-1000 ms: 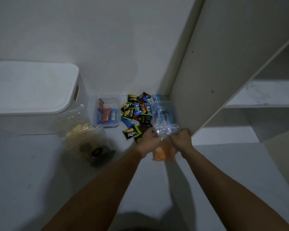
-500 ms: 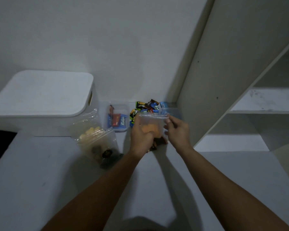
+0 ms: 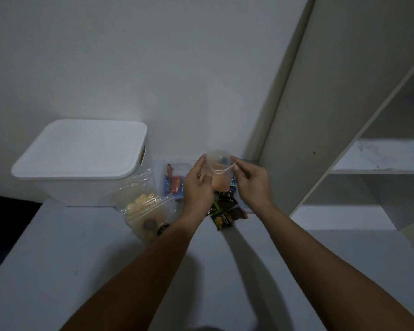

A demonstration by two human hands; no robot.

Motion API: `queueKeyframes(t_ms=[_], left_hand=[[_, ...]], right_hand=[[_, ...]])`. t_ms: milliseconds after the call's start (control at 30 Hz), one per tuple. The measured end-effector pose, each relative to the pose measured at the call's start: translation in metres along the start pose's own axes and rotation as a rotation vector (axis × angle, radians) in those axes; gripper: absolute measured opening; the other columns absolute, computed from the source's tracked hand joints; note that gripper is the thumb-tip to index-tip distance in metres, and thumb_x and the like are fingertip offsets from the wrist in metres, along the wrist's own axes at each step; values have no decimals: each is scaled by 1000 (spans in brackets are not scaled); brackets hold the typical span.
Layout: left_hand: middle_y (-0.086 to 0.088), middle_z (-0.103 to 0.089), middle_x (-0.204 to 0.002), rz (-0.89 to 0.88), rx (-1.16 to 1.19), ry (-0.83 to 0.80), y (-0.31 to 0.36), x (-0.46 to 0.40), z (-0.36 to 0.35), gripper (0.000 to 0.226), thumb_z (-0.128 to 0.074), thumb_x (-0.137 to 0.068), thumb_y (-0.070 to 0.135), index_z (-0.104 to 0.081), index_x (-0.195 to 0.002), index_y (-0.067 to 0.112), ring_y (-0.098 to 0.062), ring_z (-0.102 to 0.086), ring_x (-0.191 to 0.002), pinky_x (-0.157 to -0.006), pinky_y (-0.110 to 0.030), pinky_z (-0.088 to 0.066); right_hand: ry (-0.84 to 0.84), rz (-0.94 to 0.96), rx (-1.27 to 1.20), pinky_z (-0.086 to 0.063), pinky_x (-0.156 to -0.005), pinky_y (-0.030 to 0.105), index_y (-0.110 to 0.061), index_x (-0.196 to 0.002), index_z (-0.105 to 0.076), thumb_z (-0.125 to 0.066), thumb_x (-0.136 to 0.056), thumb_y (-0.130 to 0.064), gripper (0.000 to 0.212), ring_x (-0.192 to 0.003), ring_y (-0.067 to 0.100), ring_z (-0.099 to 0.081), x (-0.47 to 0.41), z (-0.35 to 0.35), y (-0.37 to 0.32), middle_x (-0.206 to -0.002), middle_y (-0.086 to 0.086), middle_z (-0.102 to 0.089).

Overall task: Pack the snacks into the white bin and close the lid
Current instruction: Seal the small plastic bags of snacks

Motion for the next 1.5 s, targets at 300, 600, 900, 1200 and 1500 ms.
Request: queueKeyframes(t_ms=[300,600,900,1200,1500], left_hand=[[-7,-74,-94,-21,-5,143,7,-27,34,17,-72,-81,8,-73,-98,5,-18,-68,-92,-87,-29,-54],[-14,-71,-83,-66,113,79,34,-33,32,8,-70,-78,-5,-70,-85,-1,-18,-67,-80,-71,-17,-55],[-15,-72,-82,-163,110,53,58,-42,31,15,-70,-79,-4,-70,-77,11,-18,-68,-80,-74,-23,-56],[-6,-70,-70,-192,95,58,71,-48,27,22,-66,-80,-8,-66,-69,12,-11,-69,-69,-72,-24,-56],[-15,-68,-77,-128,145,-97,73,-46,17,11,-65,-82,-7,-67,-82,4,-19,-70,-69,-69,-35,-61]], right_hand=[[84,-58,-196,-52,-65,10,-4,-102,-72,-62,-91,-7,15,-71,-8,-65,-10,25,-15,-93,7,-72],[46,-49,-226,-55,-65,14,-8,-86,-70,-65,-88,-5,7,-70,-1,-69,-13,30,-40,-83,5,-72],[50,11,-217,-56,-67,18,-18,-79,-67,-62,-90,-4,19,-70,5,-67,-20,34,-66,-76,2,-71],[-24,81,-209,-52,-67,17,-21,-74,-66,-67,-85,-2,22,-68,8,-66,-25,35,-77,-71,1,-69],[-55,52,-229,-53,-68,27,-17,-78,-65,-67,-86,-5,15,-71,18,-67,-30,39,-85,-71,4,-69]])
Point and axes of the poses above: each hand's wrist, its own x-axis away from the middle knuckle, its own z-axis out of the back of the hand, y = z × x, the point moved 6 cm from there along -x, towards the middle knuckle
